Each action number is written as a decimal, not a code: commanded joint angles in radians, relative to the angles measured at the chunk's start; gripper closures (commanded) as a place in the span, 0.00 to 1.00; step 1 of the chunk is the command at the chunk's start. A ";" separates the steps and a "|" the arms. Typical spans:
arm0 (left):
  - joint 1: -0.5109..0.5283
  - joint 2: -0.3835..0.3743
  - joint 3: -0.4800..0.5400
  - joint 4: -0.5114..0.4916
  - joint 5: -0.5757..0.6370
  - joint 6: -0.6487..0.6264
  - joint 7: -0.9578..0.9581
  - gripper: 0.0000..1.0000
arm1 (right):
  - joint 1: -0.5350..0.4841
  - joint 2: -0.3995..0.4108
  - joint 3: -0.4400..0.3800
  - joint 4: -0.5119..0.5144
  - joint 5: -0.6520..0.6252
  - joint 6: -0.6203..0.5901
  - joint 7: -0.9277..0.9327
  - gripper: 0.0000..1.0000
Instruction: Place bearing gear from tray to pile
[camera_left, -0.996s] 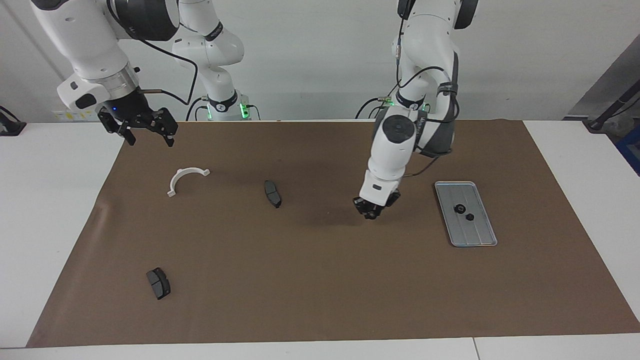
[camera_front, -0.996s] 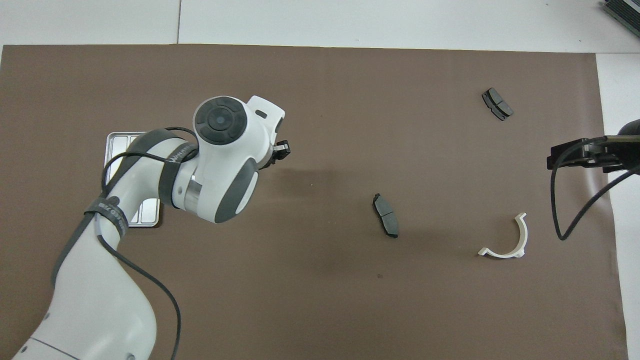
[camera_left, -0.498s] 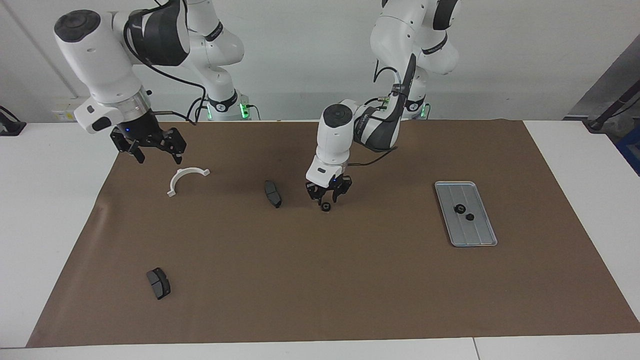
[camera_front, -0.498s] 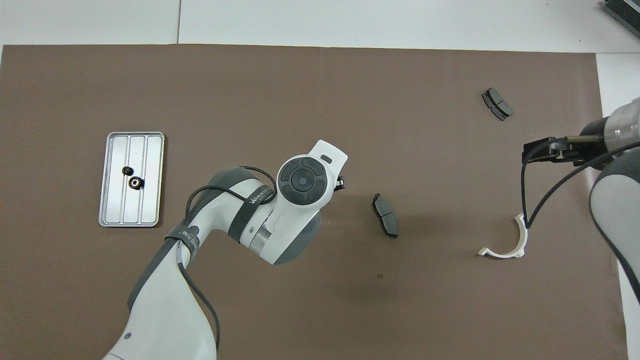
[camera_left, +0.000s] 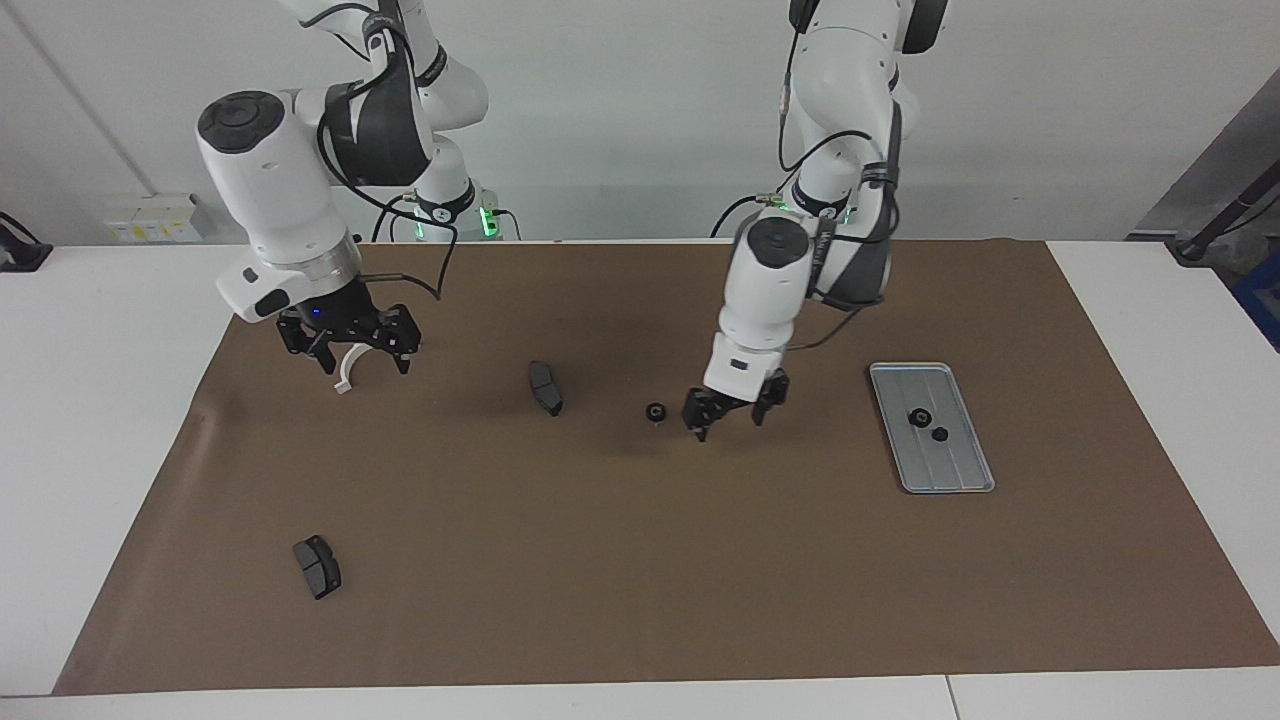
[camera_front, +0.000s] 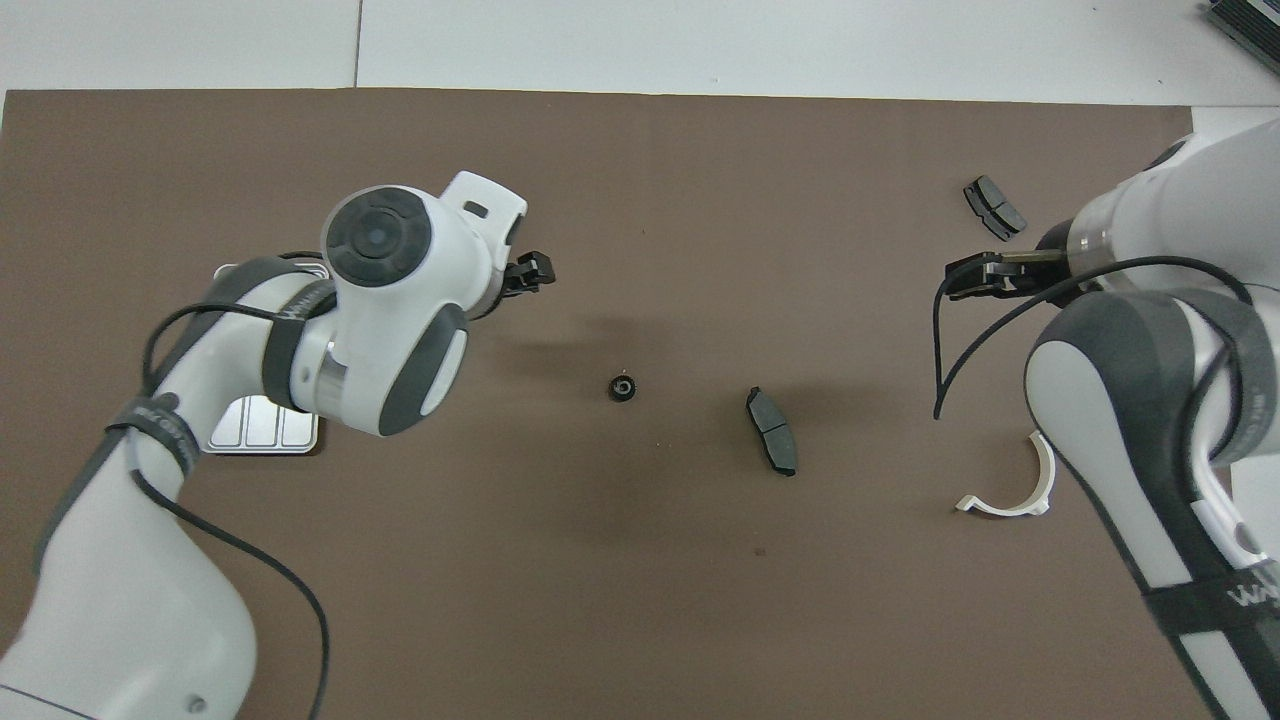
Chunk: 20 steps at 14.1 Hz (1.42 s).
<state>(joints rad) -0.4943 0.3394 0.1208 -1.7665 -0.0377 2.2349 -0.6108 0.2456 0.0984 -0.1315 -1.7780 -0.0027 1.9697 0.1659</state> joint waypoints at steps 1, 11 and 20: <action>0.135 -0.030 -0.013 -0.028 -0.011 -0.037 0.121 0.00 | 0.099 0.044 0.000 0.005 0.021 0.069 0.124 0.00; 0.381 -0.092 -0.007 -0.252 -0.004 0.103 0.410 0.00 | 0.431 0.295 0.000 0.081 0.000 0.276 0.556 0.00; 0.410 -0.097 -0.007 -0.335 -0.004 0.184 0.378 0.31 | 0.529 0.437 0.003 0.098 -0.076 0.319 0.681 0.00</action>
<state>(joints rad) -0.1001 0.2714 0.1214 -2.0503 -0.0378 2.3711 -0.2270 0.7668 0.5276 -0.1273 -1.6644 -0.0648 2.2635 0.8345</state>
